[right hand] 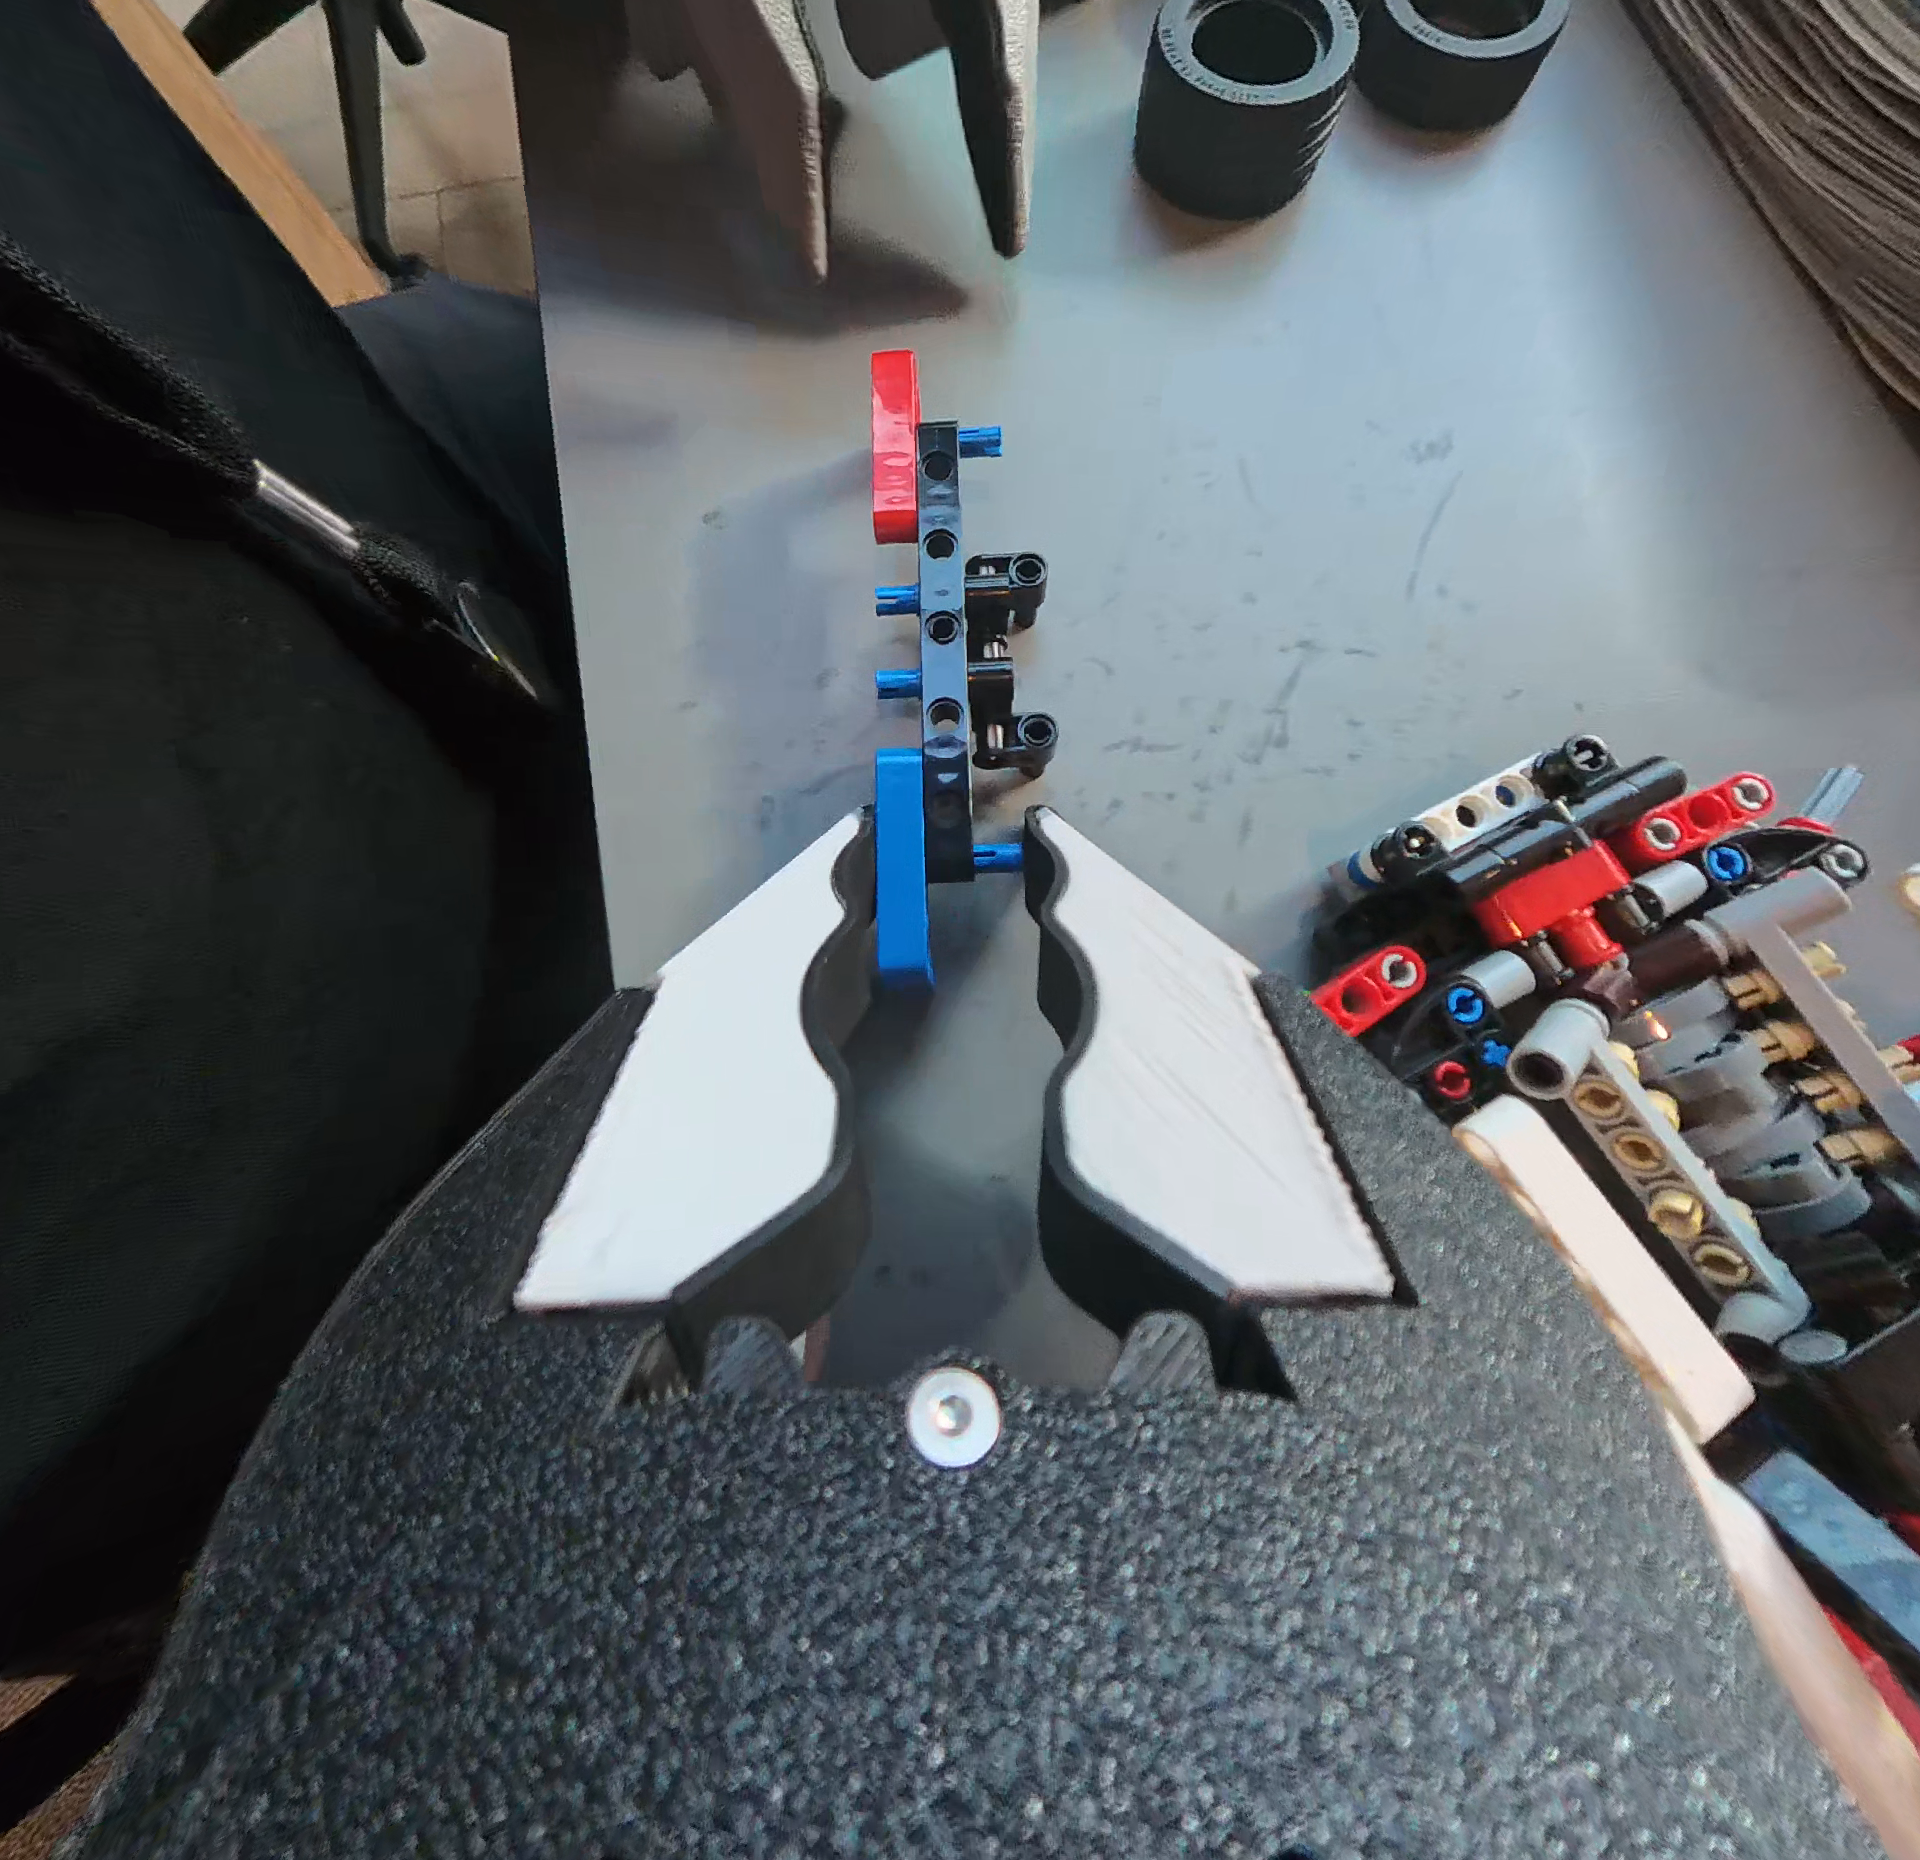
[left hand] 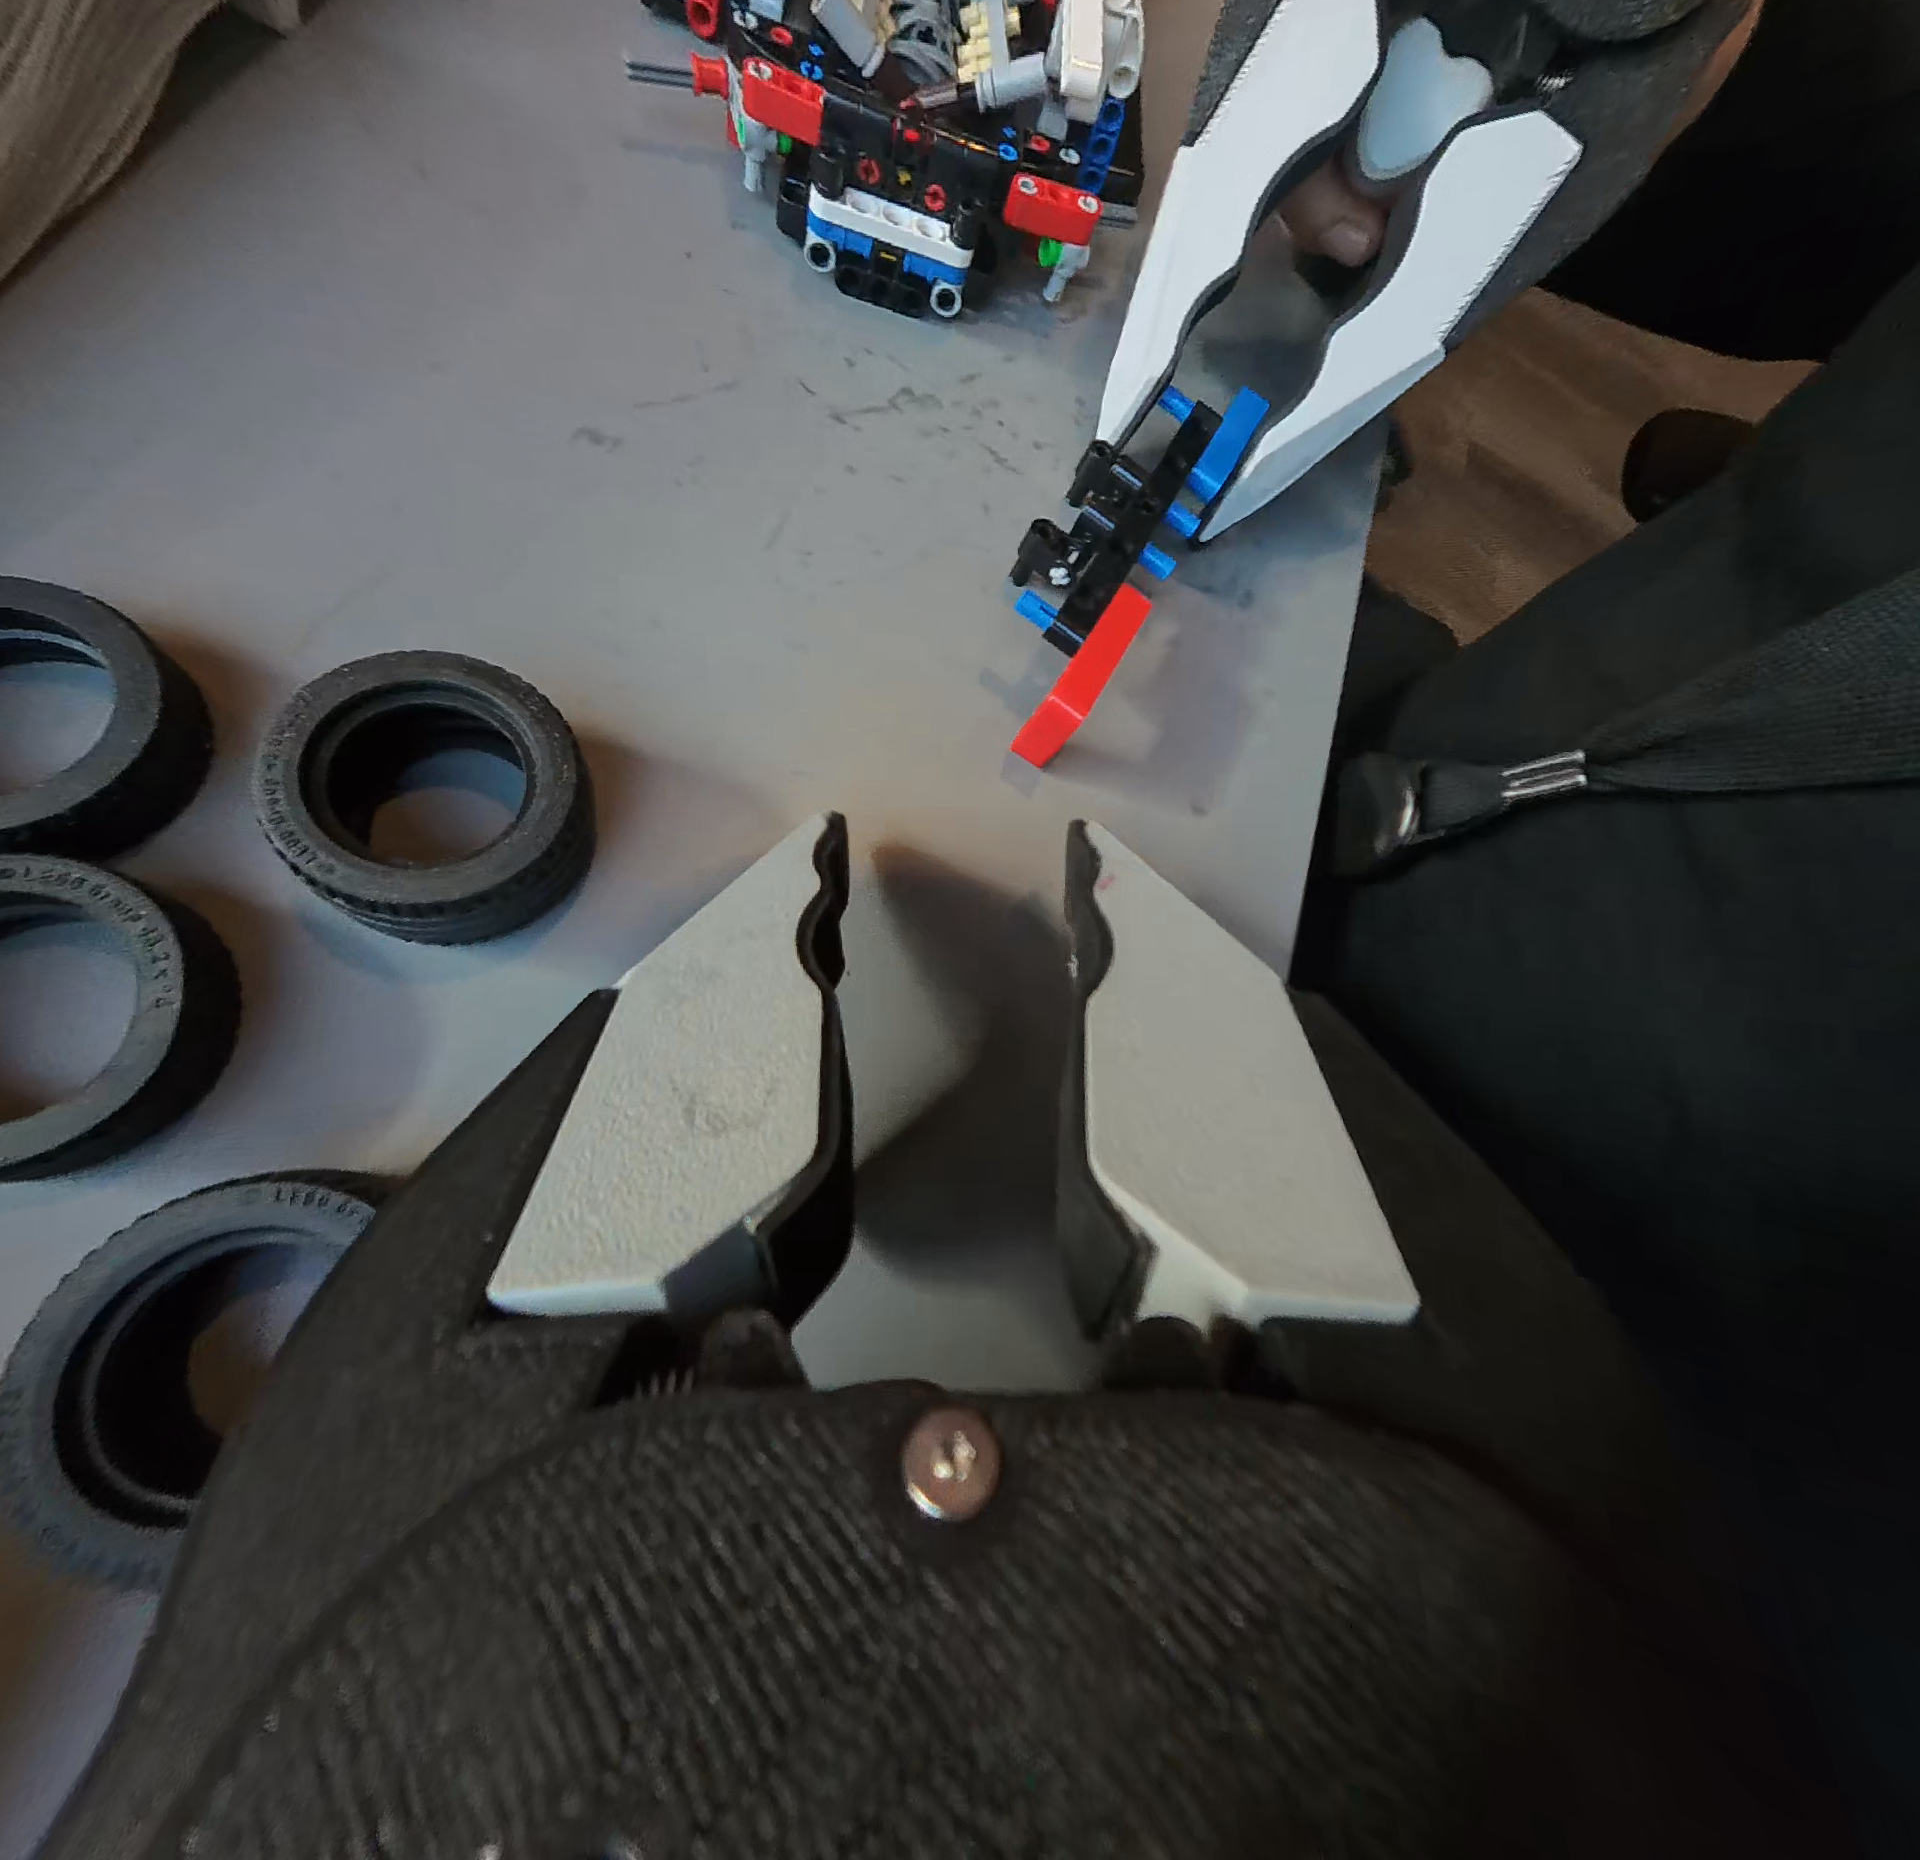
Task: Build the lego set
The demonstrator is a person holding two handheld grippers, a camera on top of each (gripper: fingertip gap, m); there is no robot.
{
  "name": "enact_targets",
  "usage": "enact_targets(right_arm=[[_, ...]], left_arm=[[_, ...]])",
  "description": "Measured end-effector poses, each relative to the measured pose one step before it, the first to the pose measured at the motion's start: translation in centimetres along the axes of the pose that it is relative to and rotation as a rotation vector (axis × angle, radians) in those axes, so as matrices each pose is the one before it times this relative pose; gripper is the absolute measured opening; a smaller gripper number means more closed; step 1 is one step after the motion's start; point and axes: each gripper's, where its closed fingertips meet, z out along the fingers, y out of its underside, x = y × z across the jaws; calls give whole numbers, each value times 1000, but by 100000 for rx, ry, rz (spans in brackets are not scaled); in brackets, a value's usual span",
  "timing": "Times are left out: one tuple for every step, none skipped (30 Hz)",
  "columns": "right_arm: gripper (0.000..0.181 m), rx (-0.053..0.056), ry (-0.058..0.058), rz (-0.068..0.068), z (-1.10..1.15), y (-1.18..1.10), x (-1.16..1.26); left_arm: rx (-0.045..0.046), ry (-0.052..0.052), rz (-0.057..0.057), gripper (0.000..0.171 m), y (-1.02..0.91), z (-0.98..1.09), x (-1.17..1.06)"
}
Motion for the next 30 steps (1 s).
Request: enact_targets(right_arm=[[26, 308, -1510, -437, -8, -22, 40], [26, 199, -1532, -625, -20, 10, 24], [26, -2, -973, -388, -14, 8, 14], [26, 54, -213, -257, -9, 3, 3], [26, 7, 614, -686, -8, 12, 10], [27, 52, 1205, -1373, -12, 28, 3], [28, 341, 1365, -1546, -49, -21, -9], [30, 281, 1569, -1187, -50, -37, 56], [32, 299, 1825, -552, -46, -31, 134], [32, 334, 702, -436, -63, -17, 13], [31, 542, 511, -364, -81, -57, -2], [31, 767, 643, 108, -78, -84, 76], [32, 293, -85, 500, -47, -28, 29], [33, 190, -1006, 442, -63, 7, -71], [33, 617, -820, 399, -115, -33, -15], [32, 1120, -761, 563, -149, -125, 0], [31, 1381, -1779, 544, -146, -170, -155], [30, 1157, -1814, 322, -126, -122, -164], [29, 593, -757, 451, -78, -64, 14], [28, -113, -735, -13, -16, -17, -31], [28, -519, -568, -878, 44, 21, -64], [27, -920, 686, -1308, 105, 67, 121], [27, -1405, 840, -1293, 142, 123, 124], [26, -1399, 615, -1473, 120, 82, 64], [25, -219, 1905, -1812, 68, -98, 209], [25, 17, 2597, -2264, 39, -162, 269], [25, 189, 3060, -3113, 9, -210, 283], [25, 527, 4284, -3939, -18, -299, 387], [25, 121, 5260, -4927, -6, -265, 448], [25, -691, 5421, -6286, 46, -125, 398]], left_arm=[[-327, -1455, 268, 40, 34, 46, -138], [-1063, -681, 191, 40, 120, 112, -60], [-1290, -725, 241, 40, 127, 158, -60], [-872, -399, 720, 40, 67, 151, 23], [-255, -188, 1081, 40, -30, 86, 84], [-242, -315, 819, 39, -15, 80, 43], [-128, -1109, 139, 36, -12, 60, -112], [-39, -851, -44, 34, -18, 30, -98], [-63, -832, 137, 33, -9, 19, -72], [-63, -850, 329, 32, -7, 31, -45], [-48, -555, 439, 33, -24, 54, 6], [-39, 119, 461, 34, -49, 63, 97], [22, 406, 148, 36, -67, 77, 110], [87, 1067, -159, 38, -95, 90, 184], [263, 1396, -38, 40, -143, 111, 218], [594, 1215, 314, 41, -228, 104, 216], [846, 1291, 924, 42, -305, 106, 261], [1233, 761, 1321, 42, -387, 92, 211], [1414, 542, 1352, 42, -403, 127, 178], [509, 769, 834, 42, -289, 174, 132], [-572, 1366, 253, 43, -167, 223, 173], [-883, 1900, 216, 44, -126, 252, 253], [-1020, 1604, 682, 43, -77, 256, 229], [-1823, 1172, 1176, 42, 87, 272, 198], [-2894, 656, 1865, 38, 244, 266, 154], [-3366, -895, 3180, 28, 333, 219, 6], [-2592, -2444, 5178, 15, 231, 129, -86], [-1723, -4862, 6369, 10, 72, 42, -336], [-1497, -6673, 7499, 9, 7, -56, -513], [-1293, -7000, 8810, 9, -8, -108, -467]])
